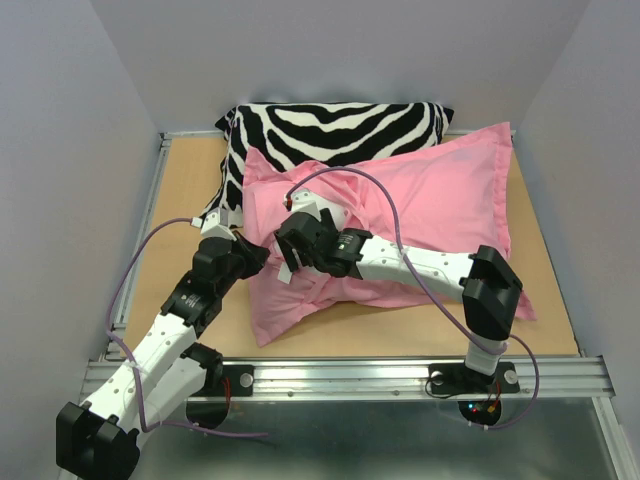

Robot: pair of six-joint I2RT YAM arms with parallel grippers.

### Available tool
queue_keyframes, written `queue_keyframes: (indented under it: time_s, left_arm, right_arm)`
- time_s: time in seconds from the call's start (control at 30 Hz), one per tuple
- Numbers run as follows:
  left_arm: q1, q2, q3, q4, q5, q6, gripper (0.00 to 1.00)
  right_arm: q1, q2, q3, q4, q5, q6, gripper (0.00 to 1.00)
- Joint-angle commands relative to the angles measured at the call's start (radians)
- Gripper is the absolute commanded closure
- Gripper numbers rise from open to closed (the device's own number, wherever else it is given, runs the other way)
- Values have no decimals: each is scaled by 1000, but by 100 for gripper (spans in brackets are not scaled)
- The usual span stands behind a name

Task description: Remove the pillowcase from the pillow

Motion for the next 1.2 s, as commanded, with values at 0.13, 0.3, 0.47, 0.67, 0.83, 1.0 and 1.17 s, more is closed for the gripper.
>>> queue_keyframes:
  time_s: [0.13,0.3,0.47,0.67,0.83,1.0,1.17]
  left_arm:
    - [3,-27,59,0,78,49,83]
    - [-3,-39,89,6,128,44,52]
    - [-26,-73,112,-3,135,30,38]
    - [-81,-11,138,-41,48,-17,36]
    - [-182,39,138,-92,-109,-120,34]
    - [-250,105,110,-74,-168,-178,42]
    - [-250,4,26,-74,-178,-244,93]
  right_arm:
    - [-90,52,-96,127,-167,69,67]
    - [-91,-26,-108,166,-136,102,99]
    - [-91,-47,-116,187,-107,117,99]
    - [-91,-41,-108,199,-104,125,99]
    - [-91,-46,-104,204,-107,131,99]
    - [-93,-60,-90,204,-78,128,99]
    - [-93,-104,-45,189,3,96,100]
